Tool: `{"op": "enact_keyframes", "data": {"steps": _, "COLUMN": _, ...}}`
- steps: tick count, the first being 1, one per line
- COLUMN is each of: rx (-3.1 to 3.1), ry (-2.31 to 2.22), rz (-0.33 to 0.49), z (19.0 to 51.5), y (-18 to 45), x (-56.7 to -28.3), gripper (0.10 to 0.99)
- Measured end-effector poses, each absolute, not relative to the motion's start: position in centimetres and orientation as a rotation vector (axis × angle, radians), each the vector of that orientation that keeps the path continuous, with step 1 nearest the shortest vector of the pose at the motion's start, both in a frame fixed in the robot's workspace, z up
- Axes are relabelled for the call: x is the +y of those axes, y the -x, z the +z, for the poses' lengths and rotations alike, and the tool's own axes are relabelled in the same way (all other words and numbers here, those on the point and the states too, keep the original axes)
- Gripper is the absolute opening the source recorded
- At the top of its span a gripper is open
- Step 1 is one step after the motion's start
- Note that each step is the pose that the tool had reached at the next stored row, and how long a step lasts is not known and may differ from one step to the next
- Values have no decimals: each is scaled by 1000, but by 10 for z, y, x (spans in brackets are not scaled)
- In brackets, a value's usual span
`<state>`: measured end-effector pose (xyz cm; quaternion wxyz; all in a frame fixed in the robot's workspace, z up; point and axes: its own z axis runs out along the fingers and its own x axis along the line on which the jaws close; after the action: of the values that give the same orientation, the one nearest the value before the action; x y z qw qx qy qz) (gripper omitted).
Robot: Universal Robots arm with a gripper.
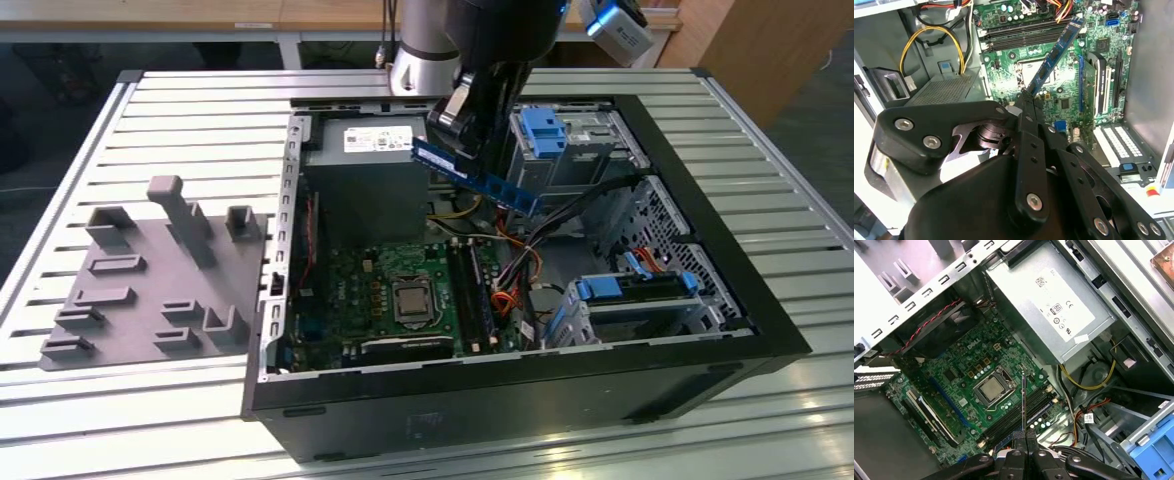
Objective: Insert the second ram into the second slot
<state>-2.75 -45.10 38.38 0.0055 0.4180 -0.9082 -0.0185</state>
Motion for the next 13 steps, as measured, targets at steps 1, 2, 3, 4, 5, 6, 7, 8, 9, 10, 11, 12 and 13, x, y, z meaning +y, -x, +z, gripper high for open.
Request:
{"op": "enact_keyframes", "data": {"steps": 1, "rx": -2847, "ry": -1301, "rz": -58, "z": 384, "y": 28, "x": -451, "gripper": 114}}
{"op": "enact_keyframes", "data": {"steps": 2, "rx": -2854, "ry": -1287, "rz": -58, "z": 384, "y": 28, "x": -451, "gripper": 114}}
{"op": "enact_keyframes", "data": {"steps": 3, "rx": -2861, "ry": -1272, "rz": -58, "z": 384, "y": 28, "x": -451, "gripper": 114}}
{"op": "enact_keyframes", "data": {"steps": 4, "rx": -2864, "ry": -1265, "rz": -58, "z": 384, "y": 27, "x": -451, "gripper": 114}}
{"op": "enact_keyframes", "data": {"steps": 5, "rx": -2867, "ry": -1257, "rz": -58, "z": 384, "y": 28, "x": -451, "gripper": 114}}
{"op": "enact_keyframes", "data": {"steps": 6, "rx": -2870, "ry": -1250, "rz": -58, "z": 384, "y": 28, "x": -451, "gripper": 114}}
{"op": "enact_keyframes", "data": {"steps": 7, "rx": -2873, "ry": -1243, "rz": -58, "z": 384, "y": 28, "x": -451, "gripper": 114}}
{"op": "enact_keyframes", "data": {"steps": 8, "rx": -2877, "ry": -1236, "rz": -58, "z": 384, "y": 28, "x": -451, "gripper": 114}}
{"op": "enact_keyframes", "data": {"steps": 9, "rx": -2880, "ry": -1228, "rz": -59, "z": 384, "y": 28, "x": -451, "gripper": 114}}
{"op": "enact_keyframes", "data": {"steps": 10, "rx": -2884, "ry": -1221, "rz": -59, "z": 384, "y": 28, "x": -451, "gripper": 114}}
{"op": "enact_keyframes", "data": {"steps": 11, "rx": -2887, "ry": -1213, "rz": -59, "z": 384, "y": 28, "x": -451, "gripper": 114}}
{"op": "enact_keyframes", "data": {"steps": 12, "rx": -2890, "ry": -1205, "rz": -59, "z": 384, "y": 28, "x": -451, "gripper": 114}}
{"op": "enact_keyframes", "data": {"steps": 13, "rx": -2894, "ry": -1198, "rz": -59, "z": 384, "y": 28, "x": -451, "gripper": 114}}
